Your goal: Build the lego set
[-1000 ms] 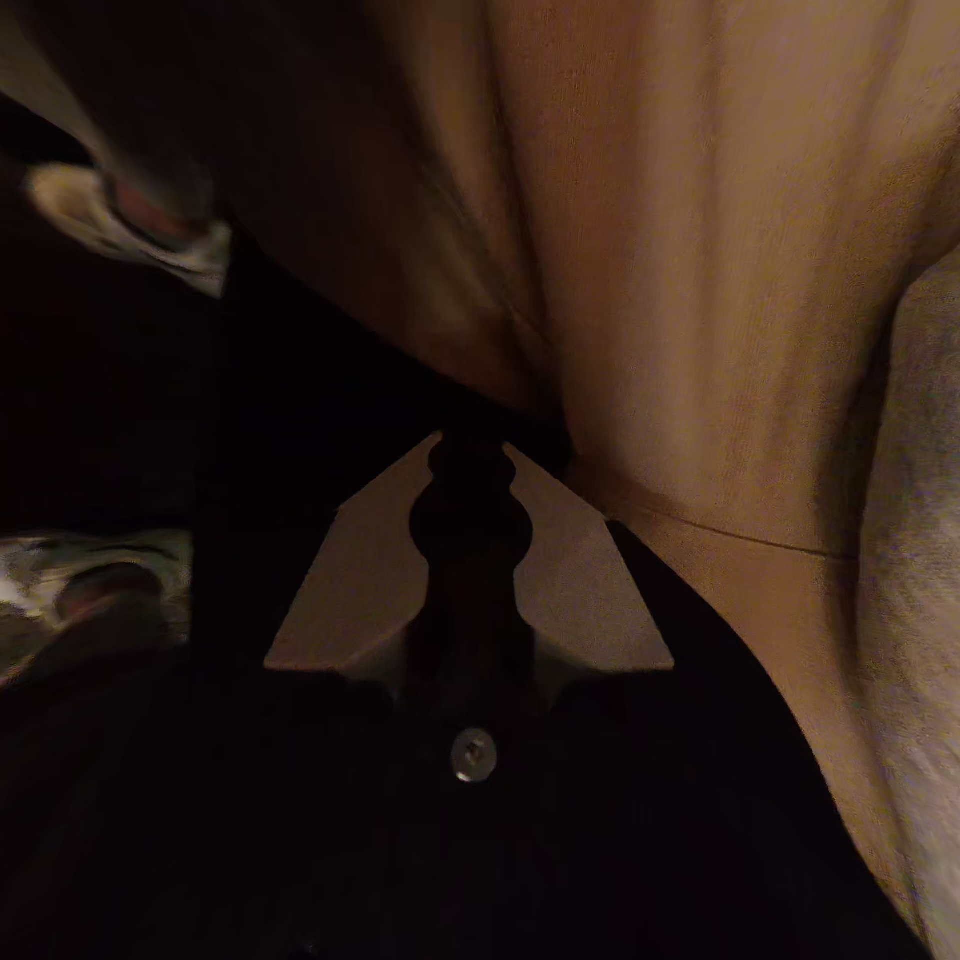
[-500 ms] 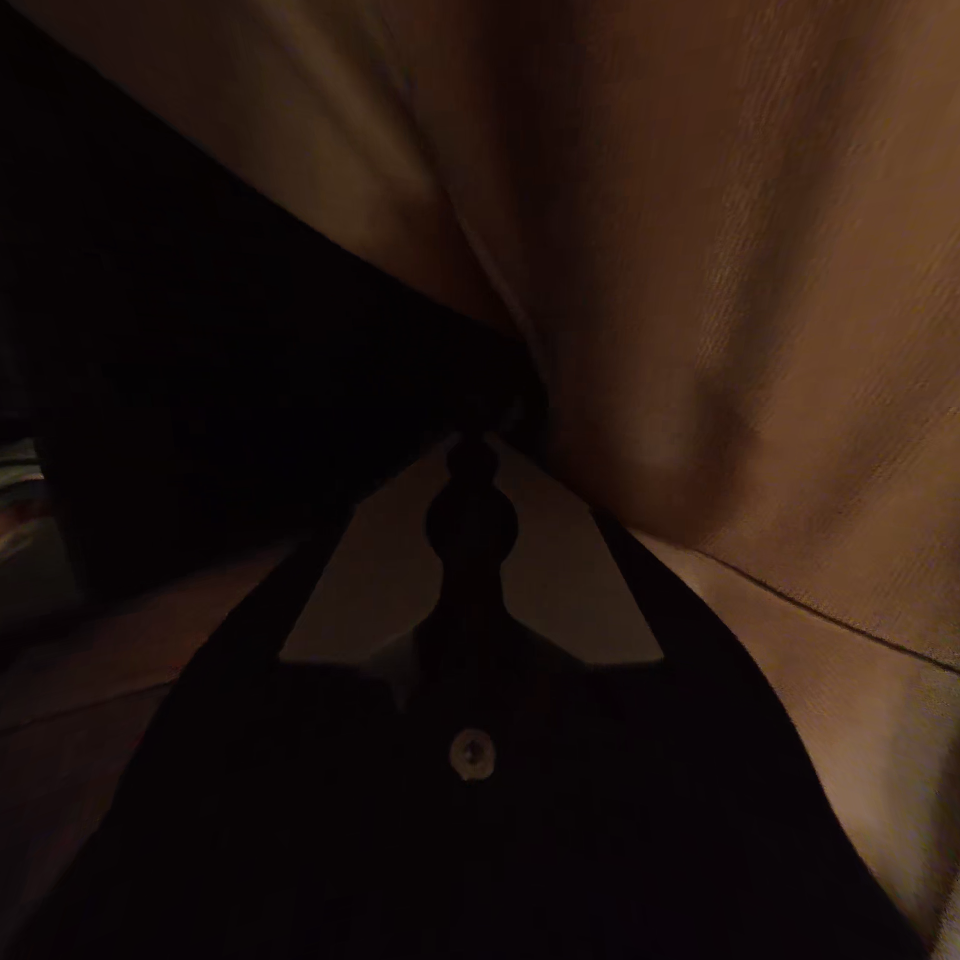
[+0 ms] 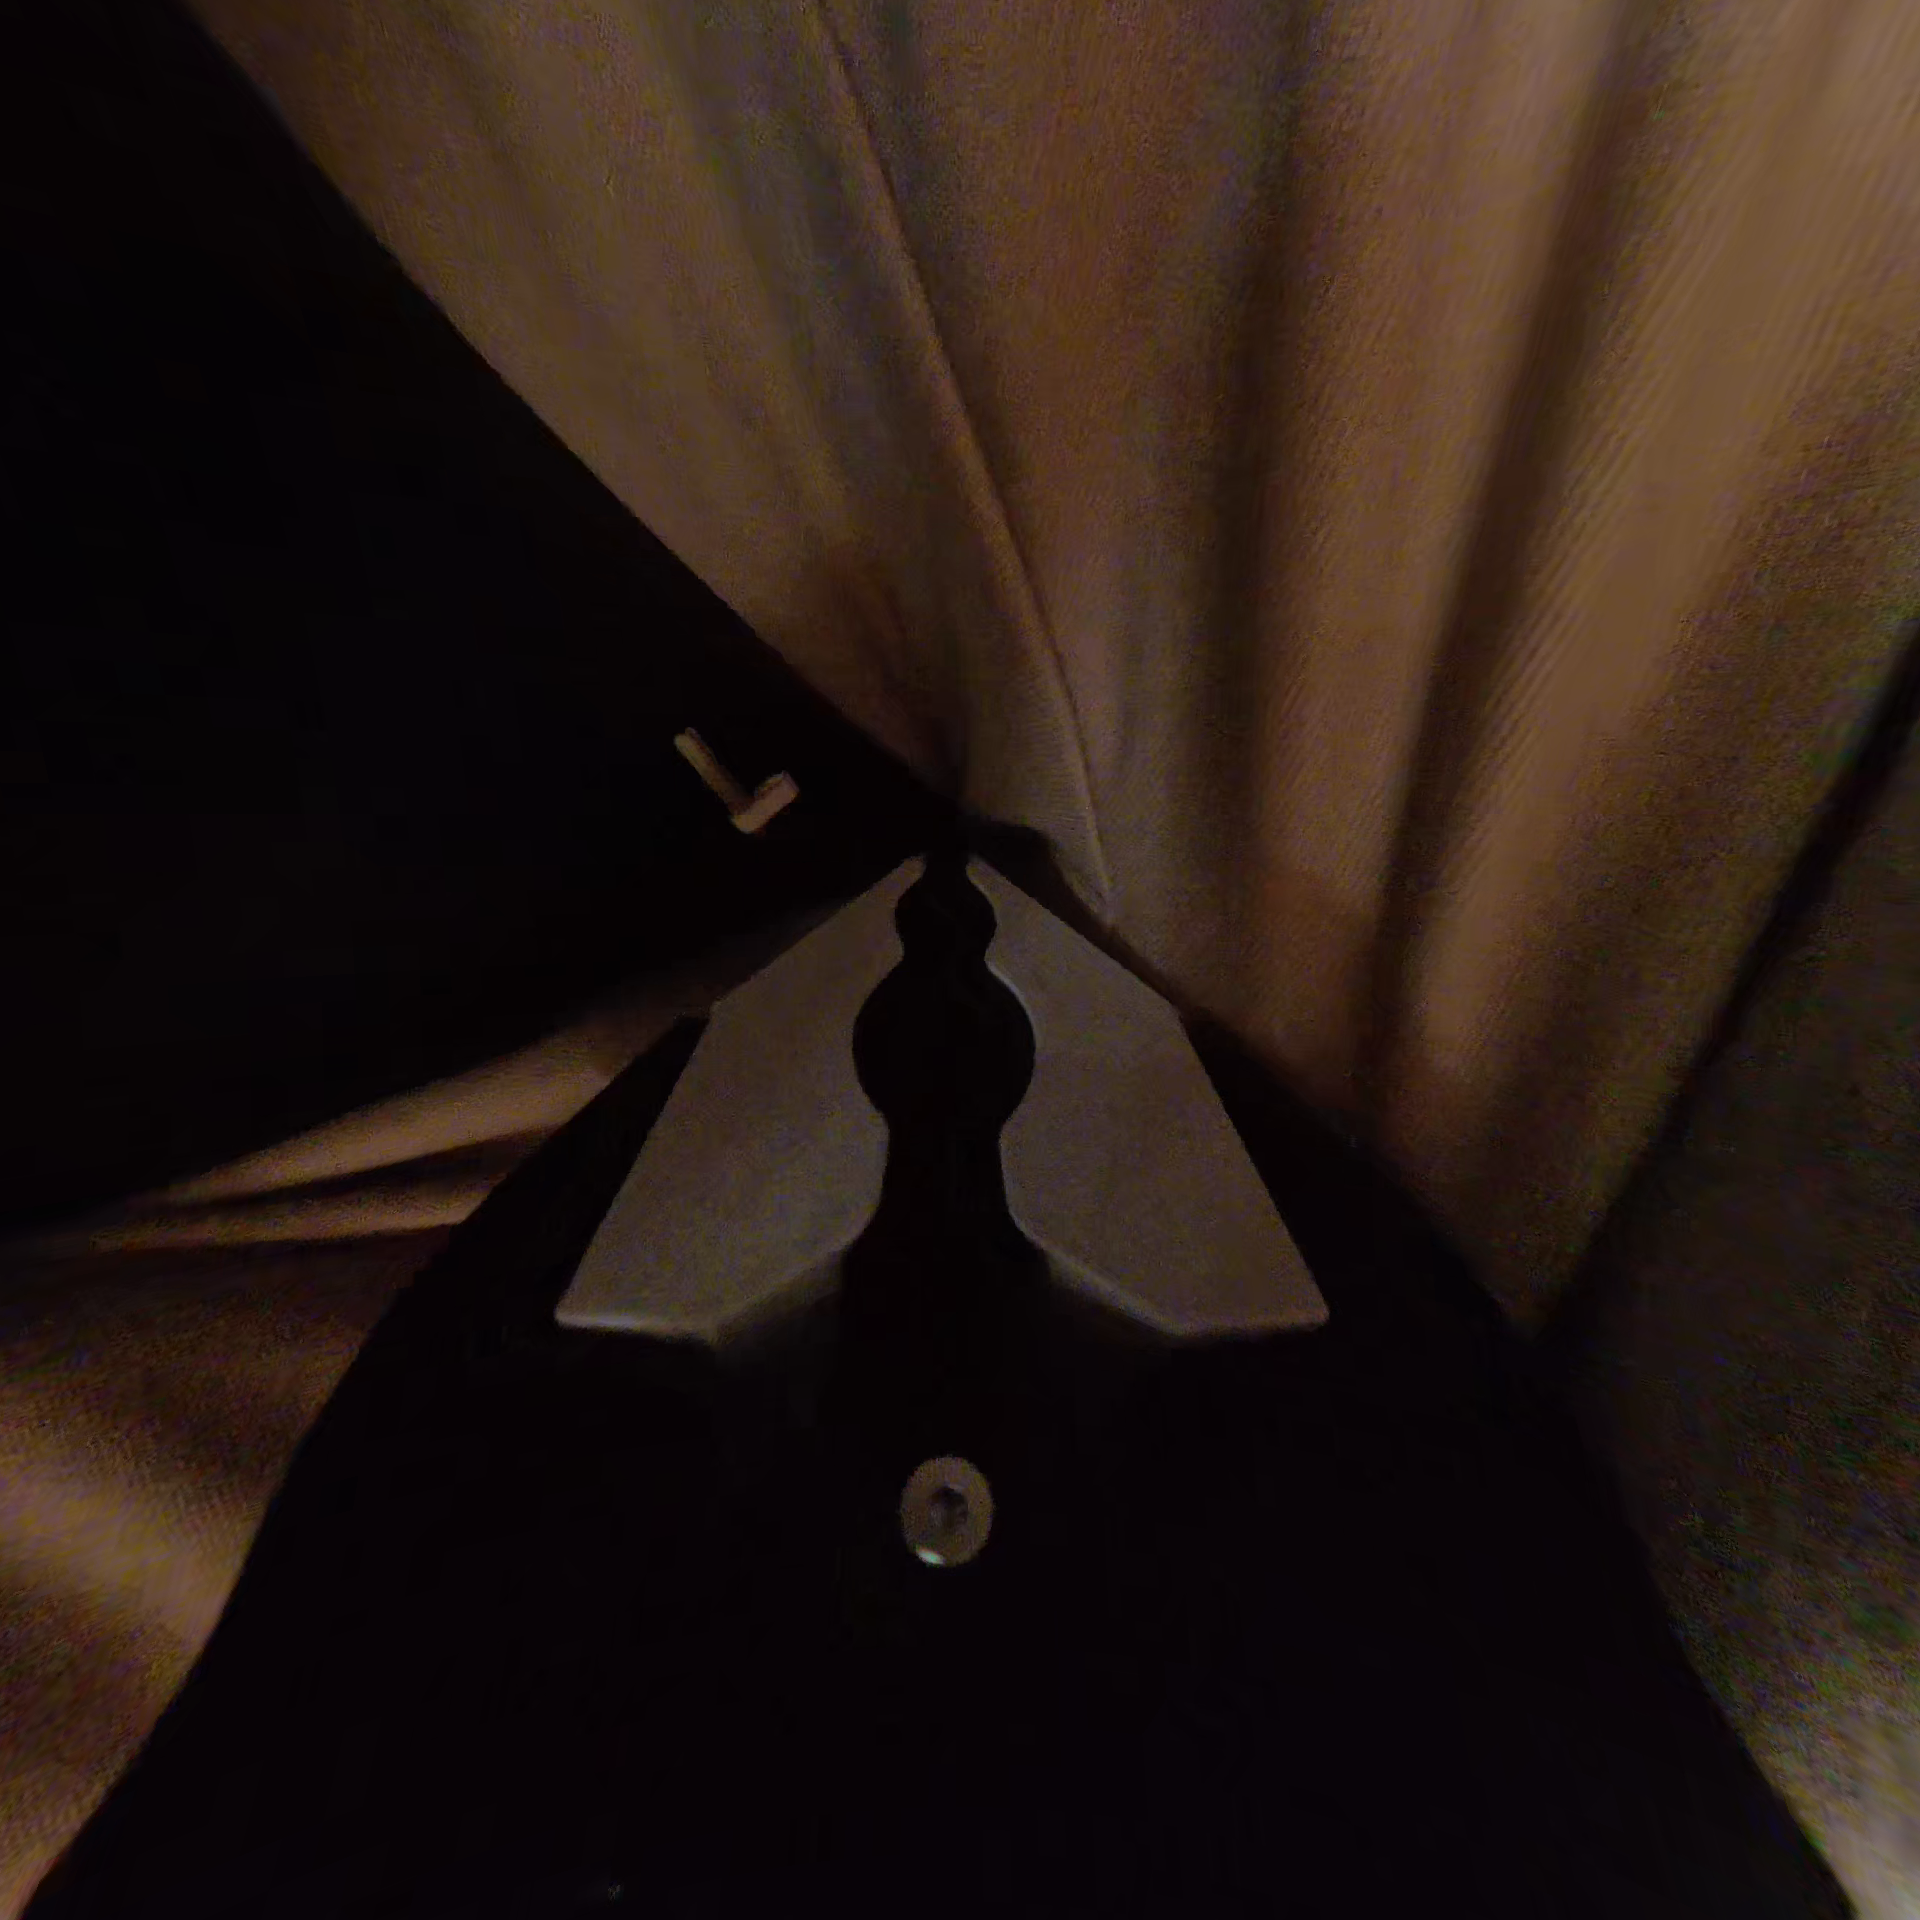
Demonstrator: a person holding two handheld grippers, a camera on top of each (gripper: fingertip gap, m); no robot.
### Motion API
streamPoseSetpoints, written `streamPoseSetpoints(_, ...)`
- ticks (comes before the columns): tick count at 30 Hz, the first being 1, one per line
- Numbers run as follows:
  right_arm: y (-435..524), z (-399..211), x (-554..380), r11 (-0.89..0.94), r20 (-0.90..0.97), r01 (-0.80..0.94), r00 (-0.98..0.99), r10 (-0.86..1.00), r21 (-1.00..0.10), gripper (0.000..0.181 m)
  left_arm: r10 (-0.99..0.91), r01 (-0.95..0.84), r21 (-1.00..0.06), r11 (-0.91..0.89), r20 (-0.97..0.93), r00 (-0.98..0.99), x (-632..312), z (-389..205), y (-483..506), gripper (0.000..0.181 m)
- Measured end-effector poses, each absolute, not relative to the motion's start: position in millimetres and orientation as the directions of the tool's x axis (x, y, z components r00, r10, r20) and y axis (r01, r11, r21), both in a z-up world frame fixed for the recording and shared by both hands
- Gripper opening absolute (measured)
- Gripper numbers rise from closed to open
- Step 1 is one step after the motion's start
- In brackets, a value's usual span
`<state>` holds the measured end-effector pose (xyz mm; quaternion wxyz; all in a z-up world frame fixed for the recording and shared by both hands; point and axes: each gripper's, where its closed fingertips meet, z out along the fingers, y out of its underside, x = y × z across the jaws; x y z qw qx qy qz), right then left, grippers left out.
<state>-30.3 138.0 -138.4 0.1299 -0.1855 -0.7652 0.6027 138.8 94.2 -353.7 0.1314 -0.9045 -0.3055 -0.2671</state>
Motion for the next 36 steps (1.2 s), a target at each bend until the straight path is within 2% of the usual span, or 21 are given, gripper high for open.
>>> streamPoseSetpoints(1,137.9,-138.6,-30.1,0.205,-0.024,0.127,-0.898,0.440,-0.970,0.003,0.506,0.635,-0.077,-0.768,0.535,0.676,139.9,-352.7,94.1,0.004)
streamPoseSetpoints(7,136.2,-140.5,-28.0,0.212,-0.023,0.127,-0.902,0.431,-0.969,0.003,0.673,0.753,-0.059,-0.655,0.408,0.617,121.1,-371.4,98.3,0.002)
streamPoseSetpoints(10,136.9,-139.4,-27.6,0.211,-0.017,0.120,-0.900,0.435,-0.970,0.003,0.688,0.736,-0.059,-0.675,0.311,0.656,113.8,-380.8,95.9,0.003)
streamPoseSetpoints(12,137.9,-138.9,-27.9,0.208,-0.015,0.118,-0.898,0.440,-0.971,0.003,0.702,0.744,-0.059,-0.665,0.291,0.650,110.3,-381.3,93.1,0.006)
streamPoseSetpoints(15,139.5,-137.8,-28.5,0.199,-0.022,0.123,-0.895,0.445,-0.972,0.003,0.729,0.768,-0.076,-0.635,0.271,0.629,103.2,-380.5,90.1,0.022)
streamPoseSetpoints(21,141.1,-135.6,-27.5,0.189,-0.024,0.121,-0.894,0.447,-0.975,0.003,0.734,0.763,0.015,-0.646,0.288,0.616,110.1,-395.1,94.1,0.020)
streamPoseSetpoints(31,147.1,-131.0,-27.5,0.167,-0.027,0.116,-0.888,0.458,-0.979,0.003,0.754,0.773,0.044,-0.633,0.262,0.603,108.0,-401.0,92.3,0.005)
streamPoseSetpoints(34,147.9,-130.1,-27.3,0.164,-0.024,0.112,-0.887,0.461,-0.980,0.003,0.752,0.789,0.009,-0.615,0.310,0.582,107.7,-392.0,97.3,0.004)
streamPoseSetpoints(36,148.1,-128.9,-27.0,0.154,-0.029,0.112,-0.888,0.459,-0.982,0.003,0.749,0.795,-0.102,-0.598,0.281,0.600,92.7,-375.3,99.8,0.004)
